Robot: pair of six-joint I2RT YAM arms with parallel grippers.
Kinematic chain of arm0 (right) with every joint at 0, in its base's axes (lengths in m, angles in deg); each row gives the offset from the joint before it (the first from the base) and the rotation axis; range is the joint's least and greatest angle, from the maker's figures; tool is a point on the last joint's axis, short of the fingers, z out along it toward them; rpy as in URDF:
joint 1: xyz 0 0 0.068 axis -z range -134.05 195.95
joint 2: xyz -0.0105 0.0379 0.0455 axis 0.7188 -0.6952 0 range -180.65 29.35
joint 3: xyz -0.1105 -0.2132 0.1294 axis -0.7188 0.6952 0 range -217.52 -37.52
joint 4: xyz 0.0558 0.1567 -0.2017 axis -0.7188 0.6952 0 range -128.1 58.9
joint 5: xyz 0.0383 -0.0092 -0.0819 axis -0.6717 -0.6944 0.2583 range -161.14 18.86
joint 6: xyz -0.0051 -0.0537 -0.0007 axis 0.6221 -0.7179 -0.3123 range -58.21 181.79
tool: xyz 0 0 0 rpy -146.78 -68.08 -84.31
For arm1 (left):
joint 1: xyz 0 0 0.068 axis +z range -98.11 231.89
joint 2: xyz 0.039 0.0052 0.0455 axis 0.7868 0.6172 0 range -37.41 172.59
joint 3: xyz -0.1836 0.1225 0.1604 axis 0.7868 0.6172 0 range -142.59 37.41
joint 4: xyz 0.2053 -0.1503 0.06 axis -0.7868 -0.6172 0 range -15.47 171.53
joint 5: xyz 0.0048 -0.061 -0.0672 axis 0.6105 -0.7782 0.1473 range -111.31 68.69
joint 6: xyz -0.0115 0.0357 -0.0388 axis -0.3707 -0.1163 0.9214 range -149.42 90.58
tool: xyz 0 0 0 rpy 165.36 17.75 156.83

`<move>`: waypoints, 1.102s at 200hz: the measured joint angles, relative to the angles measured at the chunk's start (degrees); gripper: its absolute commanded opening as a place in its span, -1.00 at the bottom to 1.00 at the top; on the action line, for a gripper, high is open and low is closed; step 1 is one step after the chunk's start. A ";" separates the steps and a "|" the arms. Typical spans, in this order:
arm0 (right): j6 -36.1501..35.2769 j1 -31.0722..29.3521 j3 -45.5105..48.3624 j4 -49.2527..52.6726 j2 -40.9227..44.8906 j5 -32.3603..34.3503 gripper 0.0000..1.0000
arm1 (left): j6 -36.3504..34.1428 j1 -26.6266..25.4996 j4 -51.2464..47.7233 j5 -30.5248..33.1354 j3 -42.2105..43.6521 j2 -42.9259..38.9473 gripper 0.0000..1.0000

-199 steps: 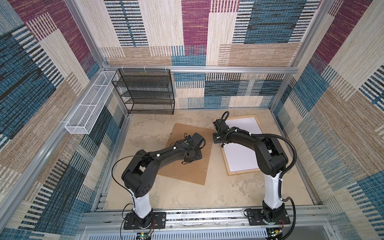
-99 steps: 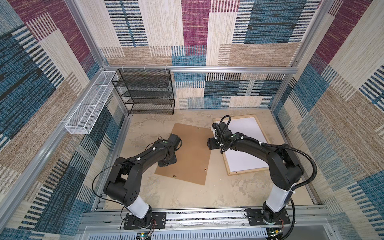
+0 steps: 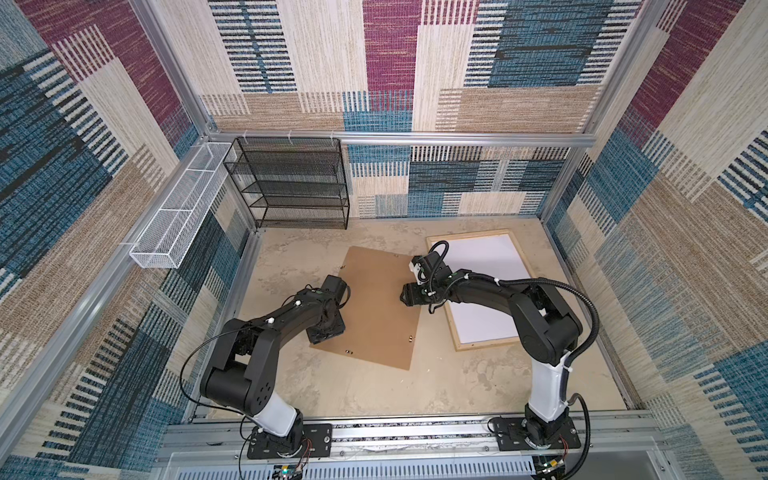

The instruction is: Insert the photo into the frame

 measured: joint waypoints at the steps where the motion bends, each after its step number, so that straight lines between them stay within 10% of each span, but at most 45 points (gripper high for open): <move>1: -0.11 0.04 -0.20 0.00 -0.15 -0.02 0.39 | 0.00 0.00 0.09 -0.04 0.09 -0.02 -0.05; 141: -10.49 5.57 -25.90 3.37 -17.51 -4.33 0.37 | 8.31 -10.36 6.62 -2.58 8.13 -8.41 -0.08; 220: -12.17 4.61 -6.78 5.27 2.19 -2.29 0.35 | 6.32 -8.00 -3.93 1.49 3.69 -11.37 0.10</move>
